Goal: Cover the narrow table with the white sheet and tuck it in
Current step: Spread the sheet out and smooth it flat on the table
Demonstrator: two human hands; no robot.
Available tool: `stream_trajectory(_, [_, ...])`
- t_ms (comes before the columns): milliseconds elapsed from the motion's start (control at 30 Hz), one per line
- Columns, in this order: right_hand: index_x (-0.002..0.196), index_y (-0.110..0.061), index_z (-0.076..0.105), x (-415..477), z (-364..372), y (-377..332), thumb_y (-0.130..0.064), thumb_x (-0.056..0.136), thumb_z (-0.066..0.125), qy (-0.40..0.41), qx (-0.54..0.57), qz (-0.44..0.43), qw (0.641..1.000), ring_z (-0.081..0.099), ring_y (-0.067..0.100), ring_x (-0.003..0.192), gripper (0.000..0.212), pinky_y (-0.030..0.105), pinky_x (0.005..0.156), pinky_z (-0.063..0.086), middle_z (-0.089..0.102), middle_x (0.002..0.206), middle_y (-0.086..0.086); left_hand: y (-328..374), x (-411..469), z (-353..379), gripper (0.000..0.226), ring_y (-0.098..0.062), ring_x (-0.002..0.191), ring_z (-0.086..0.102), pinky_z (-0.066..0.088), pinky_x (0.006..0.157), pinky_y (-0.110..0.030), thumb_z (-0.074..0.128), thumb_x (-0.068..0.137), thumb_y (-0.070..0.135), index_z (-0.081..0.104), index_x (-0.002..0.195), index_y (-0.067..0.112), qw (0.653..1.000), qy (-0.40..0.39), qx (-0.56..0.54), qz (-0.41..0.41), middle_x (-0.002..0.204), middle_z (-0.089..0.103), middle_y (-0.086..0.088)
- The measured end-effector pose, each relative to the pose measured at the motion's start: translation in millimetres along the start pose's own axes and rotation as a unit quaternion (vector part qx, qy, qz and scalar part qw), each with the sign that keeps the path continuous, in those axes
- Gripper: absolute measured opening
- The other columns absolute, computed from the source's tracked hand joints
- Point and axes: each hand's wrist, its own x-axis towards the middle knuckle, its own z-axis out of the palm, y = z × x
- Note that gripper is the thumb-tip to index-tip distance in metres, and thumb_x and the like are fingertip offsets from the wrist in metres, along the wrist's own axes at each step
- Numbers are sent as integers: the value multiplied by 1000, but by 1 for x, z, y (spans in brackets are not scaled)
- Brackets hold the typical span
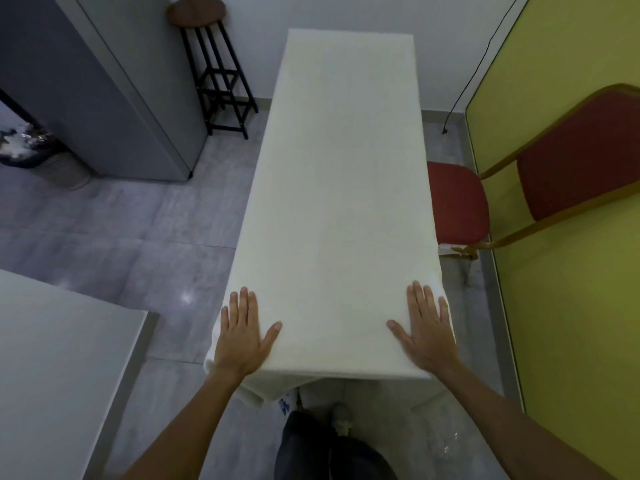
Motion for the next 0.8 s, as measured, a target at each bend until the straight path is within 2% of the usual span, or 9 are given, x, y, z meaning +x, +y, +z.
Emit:
stream_trajectory(267, [159, -9, 5, -1, -2, 15, -73, 97, 17, -16, 17, -1, 1000, -5, 24, 155, 90, 53, 124, 8, -1, 168, 8, 15, -6, 2, 93, -27, 147, -21, -6, 121, -46, 11, 92, 74, -13, 153, 8, 1000, -18, 7, -8, 161, -19, -11])
stream_trajectory(467, [160, -12, 5, -1, -4, 25, -73, 96, 15, -25, 22, -11, 999, -5, 22, 155, 88, 56, 123, 13, -2, 168, 5, -5, 3, -7, 94, -29, 149, -14, -2, 121, -48, 11, 92, 74, -5, 155, 6, 1000, -12, 13, 16, 162, -13, -14])
stream_trajectory(600, [159, -9, 5, 0, -8, 12, -72, 96, 17, -23, -8, 9, 1000, -2, 25, 155, 90, 55, 124, 5, 3, 168, 9, -34, 14, -19, 97, -31, 150, -6, 1, 121, -49, 9, 90, 76, 1, 155, 4, 998, -16, 22, 57, 162, -5, -17])
stream_trajectory(667, [159, -7, 4, 5, -10, -8, -69, 98, 20, -8, 6, 24, 1000, -2, 25, 155, 88, 52, 124, 0, 4, 167, 11, -36, 14, -17, 99, -29, 149, -11, 0, 121, -47, 4, 89, 76, -1, 154, 3, 996, -24, 41, 77, 162, -8, -16])
stream_trajectory(800, [159, -9, 2, 10, -1, -41, -67, 100, 22, -8, 4, -10, 1000, -3, 27, 155, 86, 53, 124, 0, -3, 167, 9, -27, 12, -12, 99, -27, 149, -16, 1, 122, -47, 10, 90, 76, -6, 153, 2, 997, -17, 29, 69, 161, -14, -14])
